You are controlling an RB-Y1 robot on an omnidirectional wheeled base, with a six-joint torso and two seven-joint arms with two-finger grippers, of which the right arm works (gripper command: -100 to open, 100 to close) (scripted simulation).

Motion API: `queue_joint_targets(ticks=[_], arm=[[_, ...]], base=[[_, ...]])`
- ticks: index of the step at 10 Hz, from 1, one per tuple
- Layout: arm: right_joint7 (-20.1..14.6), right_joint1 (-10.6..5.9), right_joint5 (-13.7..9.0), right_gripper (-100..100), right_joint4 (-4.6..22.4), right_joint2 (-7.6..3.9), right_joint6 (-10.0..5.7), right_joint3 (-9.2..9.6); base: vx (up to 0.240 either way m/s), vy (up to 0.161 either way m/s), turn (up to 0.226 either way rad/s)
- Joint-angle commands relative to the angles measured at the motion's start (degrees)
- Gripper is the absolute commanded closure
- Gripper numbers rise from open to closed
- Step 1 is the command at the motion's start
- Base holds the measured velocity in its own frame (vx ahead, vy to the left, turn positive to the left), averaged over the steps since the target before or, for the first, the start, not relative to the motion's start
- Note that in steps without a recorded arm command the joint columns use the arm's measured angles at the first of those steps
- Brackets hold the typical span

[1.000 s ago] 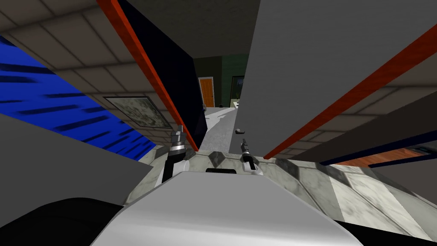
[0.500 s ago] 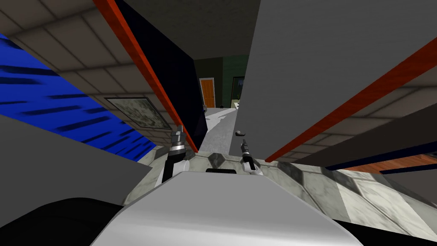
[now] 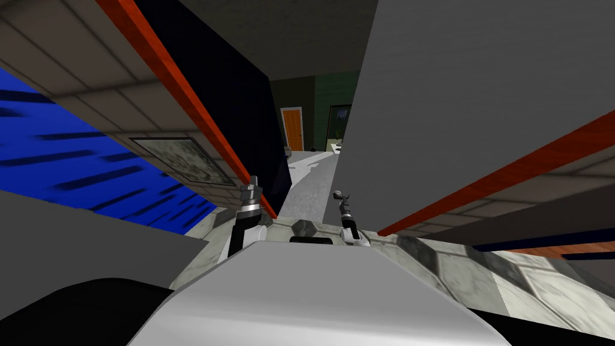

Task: Push the door open

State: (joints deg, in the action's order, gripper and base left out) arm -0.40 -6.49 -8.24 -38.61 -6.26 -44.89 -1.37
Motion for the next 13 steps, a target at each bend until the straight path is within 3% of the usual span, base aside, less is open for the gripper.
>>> queue_joint_targets(ticks=[1,3,4,9,13], arm=[[0.05,-0.08,-0.07,-100,0.23,0.02,-0.11,-0.17],[0.08,-0.09,-0.08,-100,0.22,0.05,-0.08,-0.2],[0.08,-0.09,-0.08,100,0.22,0.05,-0.08,-0.2],[0.08,-0.09,-0.08,100,0.22,0.05,-0.08,-0.2],[0.66,-0.28,-0.94,100,0.41,-0.26,-0.12,-1.83]], base=[[0.177,-0.004,0.02],[0.13,-0.007,0.011],[-0.012,0.001,-0.003],[-0.008,0.0,0.004],[0.178,0.034,-0.037]])
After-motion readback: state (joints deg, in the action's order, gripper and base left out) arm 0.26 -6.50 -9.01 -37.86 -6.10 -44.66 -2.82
